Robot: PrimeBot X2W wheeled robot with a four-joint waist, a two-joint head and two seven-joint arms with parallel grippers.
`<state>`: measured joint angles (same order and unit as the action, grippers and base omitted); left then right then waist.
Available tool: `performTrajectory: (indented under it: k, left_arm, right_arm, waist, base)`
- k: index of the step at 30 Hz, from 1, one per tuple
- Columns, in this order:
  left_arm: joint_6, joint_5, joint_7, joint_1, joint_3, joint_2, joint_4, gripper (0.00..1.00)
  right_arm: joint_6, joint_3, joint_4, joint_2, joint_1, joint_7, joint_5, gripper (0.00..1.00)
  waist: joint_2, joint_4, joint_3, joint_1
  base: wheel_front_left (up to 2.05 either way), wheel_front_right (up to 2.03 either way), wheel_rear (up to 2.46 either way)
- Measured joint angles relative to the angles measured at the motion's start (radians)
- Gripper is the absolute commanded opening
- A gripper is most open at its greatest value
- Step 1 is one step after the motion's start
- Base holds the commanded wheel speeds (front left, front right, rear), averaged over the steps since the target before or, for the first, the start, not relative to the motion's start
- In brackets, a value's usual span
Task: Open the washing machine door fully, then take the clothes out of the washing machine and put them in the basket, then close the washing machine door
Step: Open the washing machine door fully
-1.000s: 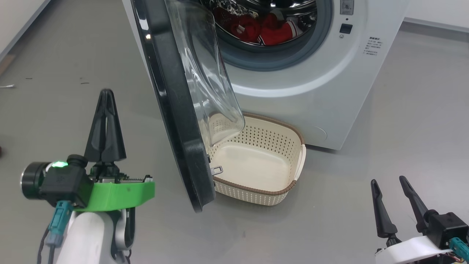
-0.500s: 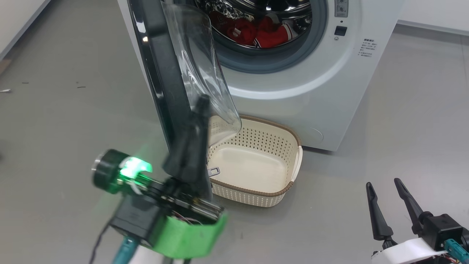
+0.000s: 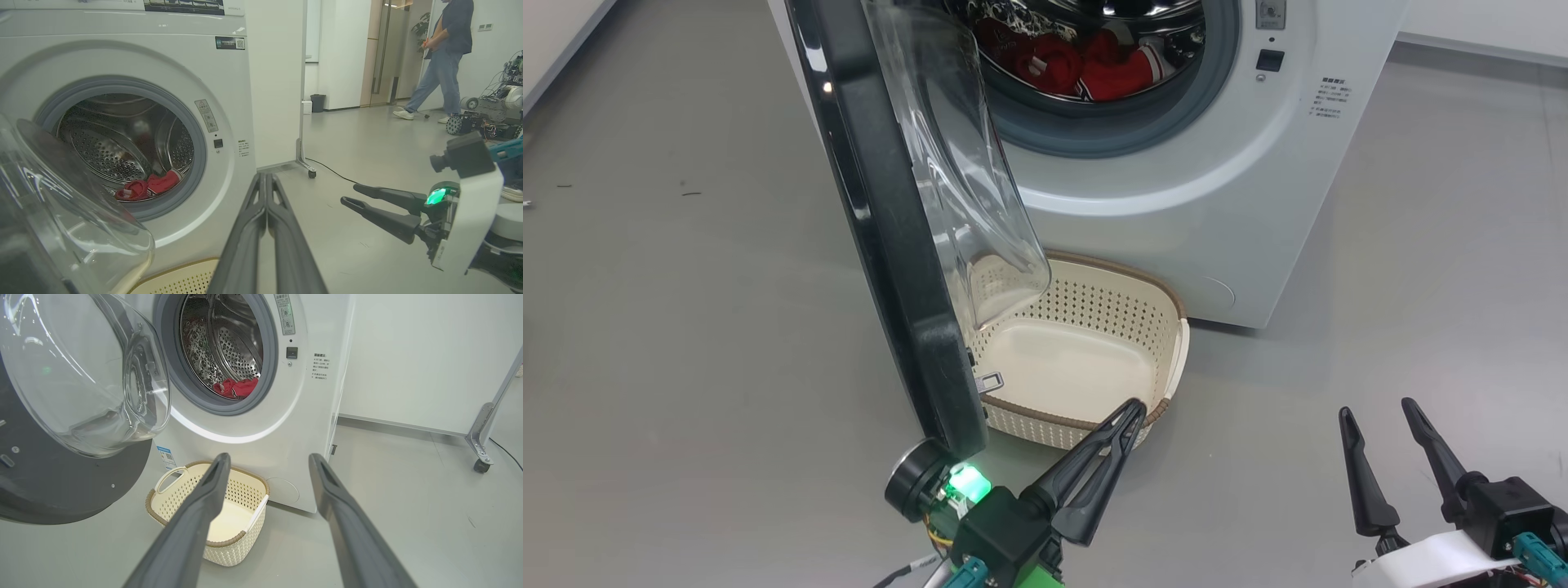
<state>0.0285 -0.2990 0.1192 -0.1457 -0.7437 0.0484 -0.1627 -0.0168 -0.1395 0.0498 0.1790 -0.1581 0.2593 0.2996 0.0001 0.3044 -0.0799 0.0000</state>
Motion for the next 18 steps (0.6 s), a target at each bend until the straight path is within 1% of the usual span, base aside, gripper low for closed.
performTrajectory:
  k: [6, 12, 13, 18]
  left_arm:
    - [0.021, -0.015, -0.048, 0.029, 0.011, 0.001, 0.085, 0.0]
    - [0.052, -0.016, -0.053, 0.031, 0.076, 0.001, 0.139, 0.0]
    - [0.061, -0.016, -0.052, 0.031, 0.099, 0.001, 0.157, 0.0]
    - [0.069, -0.016, -0.046, 0.027, 0.134, 0.001, 0.186, 0.0]
  right_arm:
    - [-0.004, 0.008, 0.0, -0.002, 0.0, 0.0, -0.001, 1.0]
    - [-0.009, 0.013, 0.003, -0.006, 0.0, 0.0, -0.004, 1.0]
    - [-0.013, 0.015, 0.005, -0.007, 0.0, 0.0, -0.005, 1.0]
    - [-0.017, 0.021, 0.008, -0.012, 0.001, 0.0, -0.01, 1.0]
  waist:
    - [0.0, -0.003, -0.006, 0.0]
    - [0.0, -0.005, -0.009, 0.0]
    - [0.0, -0.006, -0.009, 0.0]
    - [0.0, -0.008, -0.008, 0.0]
  base:
    - [0.0, 0.0, 0.0]
    - [0.0, 0.0, 0.0]
    - [0.0, 0.0, 0.0]
    - [0.0, 0.0, 0.0]
